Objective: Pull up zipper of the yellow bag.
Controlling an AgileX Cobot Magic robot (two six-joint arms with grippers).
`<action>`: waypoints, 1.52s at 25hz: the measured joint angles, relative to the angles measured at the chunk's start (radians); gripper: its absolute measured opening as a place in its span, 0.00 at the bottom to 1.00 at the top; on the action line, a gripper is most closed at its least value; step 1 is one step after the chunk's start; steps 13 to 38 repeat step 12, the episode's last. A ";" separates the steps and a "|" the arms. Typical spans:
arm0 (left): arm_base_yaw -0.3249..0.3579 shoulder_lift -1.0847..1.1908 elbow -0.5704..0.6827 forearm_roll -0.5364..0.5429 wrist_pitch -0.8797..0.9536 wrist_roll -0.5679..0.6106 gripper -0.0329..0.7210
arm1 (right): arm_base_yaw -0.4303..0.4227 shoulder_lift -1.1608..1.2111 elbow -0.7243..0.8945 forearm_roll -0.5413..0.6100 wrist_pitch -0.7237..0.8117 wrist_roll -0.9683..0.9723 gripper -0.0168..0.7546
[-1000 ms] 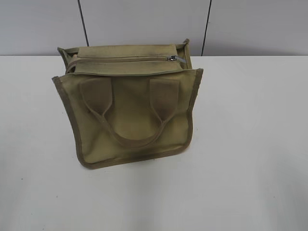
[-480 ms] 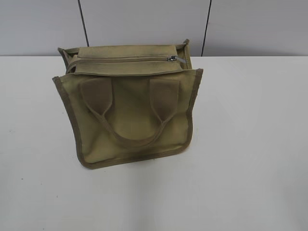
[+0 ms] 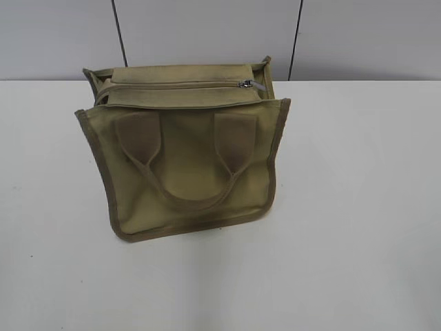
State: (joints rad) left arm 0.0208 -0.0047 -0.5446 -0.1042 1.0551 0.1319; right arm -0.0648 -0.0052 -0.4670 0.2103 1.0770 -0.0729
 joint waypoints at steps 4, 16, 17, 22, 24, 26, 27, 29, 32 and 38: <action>-0.020 0.000 0.000 0.000 0.000 0.000 0.75 | 0.000 0.000 0.000 0.000 -0.001 0.000 0.78; -0.020 0.000 0.000 0.000 0.000 0.000 0.75 | 0.000 0.000 0.000 0.000 -0.001 0.000 0.78; -0.020 0.000 0.000 0.000 0.000 0.000 0.75 | 0.000 0.000 0.000 0.000 -0.001 0.000 0.78; -0.020 0.000 0.000 0.000 0.000 0.000 0.75 | 0.000 0.000 0.000 0.000 -0.001 0.000 0.78; -0.020 0.000 0.000 0.000 0.000 0.000 0.75 | 0.000 0.000 0.000 0.000 -0.001 0.000 0.78; -0.020 0.000 0.000 0.000 0.000 0.000 0.75 | 0.000 0.000 0.000 0.000 -0.001 0.000 0.78; -0.020 0.000 0.000 0.000 0.000 0.000 0.75 | 0.000 0.000 0.000 0.000 -0.001 0.000 0.78; -0.020 0.000 0.000 0.000 0.000 0.000 0.75 | 0.000 0.000 0.000 0.000 -0.001 0.000 0.78; -0.020 0.000 0.000 0.000 0.000 0.000 0.75 | 0.000 0.000 0.000 0.000 -0.001 0.000 0.78; -0.020 0.000 0.000 0.000 0.000 0.000 0.75 | 0.000 0.000 0.000 0.000 -0.001 0.000 0.78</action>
